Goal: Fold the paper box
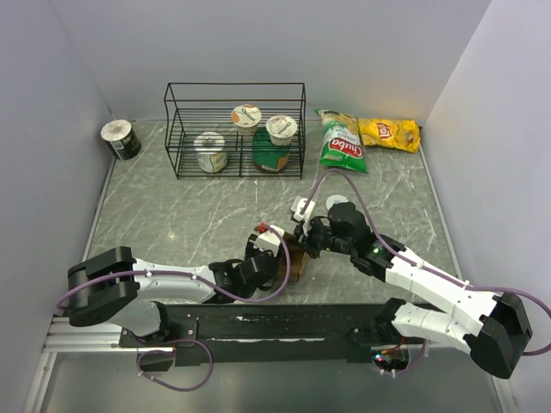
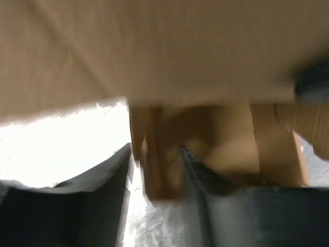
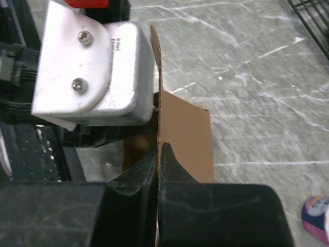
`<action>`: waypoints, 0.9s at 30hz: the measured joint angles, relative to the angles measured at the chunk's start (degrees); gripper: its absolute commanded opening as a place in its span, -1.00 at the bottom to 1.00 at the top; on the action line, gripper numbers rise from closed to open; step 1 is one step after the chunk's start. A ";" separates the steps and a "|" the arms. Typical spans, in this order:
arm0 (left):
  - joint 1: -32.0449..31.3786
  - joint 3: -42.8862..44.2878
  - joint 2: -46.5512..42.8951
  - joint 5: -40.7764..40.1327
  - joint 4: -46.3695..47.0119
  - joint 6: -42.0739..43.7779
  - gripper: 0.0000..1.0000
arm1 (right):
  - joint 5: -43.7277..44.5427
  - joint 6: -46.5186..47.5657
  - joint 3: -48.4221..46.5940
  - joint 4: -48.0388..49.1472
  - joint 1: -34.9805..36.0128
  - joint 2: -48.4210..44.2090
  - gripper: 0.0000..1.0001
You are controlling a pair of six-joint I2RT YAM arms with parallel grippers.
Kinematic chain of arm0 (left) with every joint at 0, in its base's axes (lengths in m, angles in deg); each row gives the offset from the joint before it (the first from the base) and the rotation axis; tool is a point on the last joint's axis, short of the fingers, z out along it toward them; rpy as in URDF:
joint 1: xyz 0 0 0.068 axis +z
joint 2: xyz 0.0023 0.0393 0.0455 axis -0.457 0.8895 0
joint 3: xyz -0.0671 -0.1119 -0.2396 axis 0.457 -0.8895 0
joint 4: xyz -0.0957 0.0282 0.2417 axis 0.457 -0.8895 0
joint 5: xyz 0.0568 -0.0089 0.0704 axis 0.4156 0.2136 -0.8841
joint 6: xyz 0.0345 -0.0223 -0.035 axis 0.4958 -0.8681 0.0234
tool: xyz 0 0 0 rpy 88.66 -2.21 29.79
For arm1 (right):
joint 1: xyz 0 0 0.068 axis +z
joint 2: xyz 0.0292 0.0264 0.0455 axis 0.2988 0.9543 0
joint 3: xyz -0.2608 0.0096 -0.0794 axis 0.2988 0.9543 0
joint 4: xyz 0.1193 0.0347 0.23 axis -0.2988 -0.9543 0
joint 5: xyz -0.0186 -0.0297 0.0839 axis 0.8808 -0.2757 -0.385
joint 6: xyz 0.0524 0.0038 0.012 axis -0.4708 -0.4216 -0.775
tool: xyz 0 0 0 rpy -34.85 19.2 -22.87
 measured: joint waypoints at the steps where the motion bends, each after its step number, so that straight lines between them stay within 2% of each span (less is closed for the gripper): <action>1: 0.00 0.00 -0.02 0.07 -0.33 0.22 0.33 | 0.50 0.17 0.00 0.07 0.00 0.00 -1.00; 2: 0.00 0.00 -0.02 0.13 -0.70 0.37 0.52 | 1.11 0.39 0.02 0.04 0.00 -0.02 -1.00; 8: 0.00 -0.02 -1.66 0.87 -3.39 1.09 0.99 | 3.10 1.18 0.87 0.44 0.00 -0.04 -1.00; 14: -0.02 -2.40 -10.99 4.07 -5.14 1.07 0.93 | 4.46 1.42 1.38 0.79 0.02 -0.09 -1.00; 22: 1.11 -5.27 -29.94 13.86 -9.68 0.59 0.92 | 5.79 1.42 1.62 0.61 1.68 0.98 -1.00; 27: 9.51 -5.09 -42.05 22.88 -9.27 -1.84 0.92 | 7.02 1.42 1.64 0.26 3.39 2.60 -1.00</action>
